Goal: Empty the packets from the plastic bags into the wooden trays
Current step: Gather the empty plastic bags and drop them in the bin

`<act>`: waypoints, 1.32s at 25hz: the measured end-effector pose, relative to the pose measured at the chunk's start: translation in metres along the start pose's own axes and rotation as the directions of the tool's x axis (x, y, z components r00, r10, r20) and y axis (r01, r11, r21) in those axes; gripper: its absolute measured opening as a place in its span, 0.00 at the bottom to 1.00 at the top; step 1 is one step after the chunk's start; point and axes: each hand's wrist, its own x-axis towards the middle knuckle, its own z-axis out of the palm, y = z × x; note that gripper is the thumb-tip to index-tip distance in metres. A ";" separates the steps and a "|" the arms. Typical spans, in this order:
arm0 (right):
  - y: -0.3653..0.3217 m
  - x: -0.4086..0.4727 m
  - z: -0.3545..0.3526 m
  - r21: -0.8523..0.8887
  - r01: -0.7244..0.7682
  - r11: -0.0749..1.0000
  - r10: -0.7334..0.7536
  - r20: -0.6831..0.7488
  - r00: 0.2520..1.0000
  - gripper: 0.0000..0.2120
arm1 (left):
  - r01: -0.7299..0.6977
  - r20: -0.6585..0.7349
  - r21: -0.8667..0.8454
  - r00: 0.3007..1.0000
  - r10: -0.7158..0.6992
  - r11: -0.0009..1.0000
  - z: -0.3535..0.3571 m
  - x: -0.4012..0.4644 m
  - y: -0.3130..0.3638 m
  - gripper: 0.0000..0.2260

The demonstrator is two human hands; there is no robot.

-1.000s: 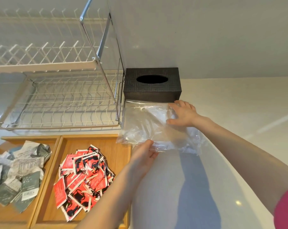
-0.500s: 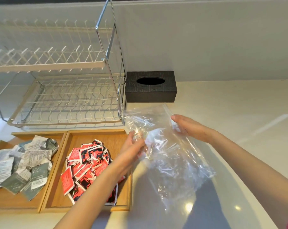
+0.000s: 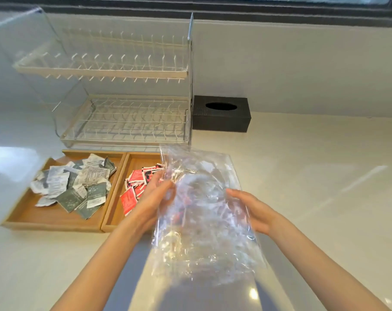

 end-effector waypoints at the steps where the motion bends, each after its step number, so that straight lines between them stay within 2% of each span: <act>1: 0.006 -0.003 0.012 -0.010 0.040 0.999 -0.040 -0.030 0.999 0.11 | -0.004 -0.005 -0.011 1.000 0.004 1.000 -0.010 -0.010 -0.002 0.20; 3: 0.018 -0.007 0.031 0.008 0.099 0.995 -0.098 -0.073 0.992 0.14 | -0.004 -0.012 -0.031 1.000 0.003 1.000 -0.029 -0.029 -0.006 0.26; 6: 0.040 -0.014 0.066 0.058 0.132 0.990 -0.123 -0.132 0.984 0.10 | -0.026 -0.028 -0.112 0.999 0.023 0.993 -0.064 -0.059 -0.017 0.23; 9: 0.071 -0.022 0.103 0.047 0.130 0.990 -0.120 -0.173 0.978 0.18 | 0.027 0.013 -0.145 1.000 -0.025 0.989 -0.107 -0.090 -0.035 0.28; 11: 0.093 -0.028 0.129 -0.006 0.118 0.993 -0.117 -0.225 0.967 0.22 | 0.052 0.037 -0.104 0.998 -0.048 0.993 -0.135 -0.115 -0.051 0.22; 14: 0.130 -0.038 0.170 -0.045 0.115 0.992 -0.123 -0.250 0.960 0.17 | 0.037 -0.009 -0.019 0.999 -0.037 0.999 -0.174 -0.151 -0.072 0.08; 16: 0.157 -0.047 0.198 -0.035 0.100 0.994 -0.106 -0.235 0.966 0.19 | 0.011 -0.074 -0.025 0.997 -0.012 1.000 -0.199 -0.173 -0.084 0.06; 19: 0.191 -0.059 0.230 -0.076 0.075 0.994 -0.088 -0.199 0.976 0.30 | 0.022 -0.141 0.032 0.990 -0.017 0.999 -0.232 -0.202 -0.096 0.07; 20: 0.201 -0.061 0.237 -0.083 0.064 0.994 -0.079 -0.184 0.980 0.30 | 0.036 -0.163 0.052 0.986 -0.027 0.998 -0.240 -0.212 -0.101 0.07; 25: 0.241 -0.070 0.254 -0.078 -0.010 0.997 -0.002 -0.155 0.988 0.24 | 0.064 -0.268 0.015 0.962 -0.058 0.998 -0.264 -0.253 -0.124 0.07; 30: 0.265 -0.092 0.253 -0.235 -0.029 0.972 -0.020 -0.203 0.979 0.12 | 0.073 -0.341 0.012 0.938 -0.065 0.997 -0.260 -0.288 -0.144 0.05; 33: 0.283 -0.098 0.248 -0.312 -0.067 0.948 0.003 -0.201 0.980 0.10 | 0.070 -0.390 -0.014 0.918 -0.070 0.997 -0.257 -0.308 -0.165 0.05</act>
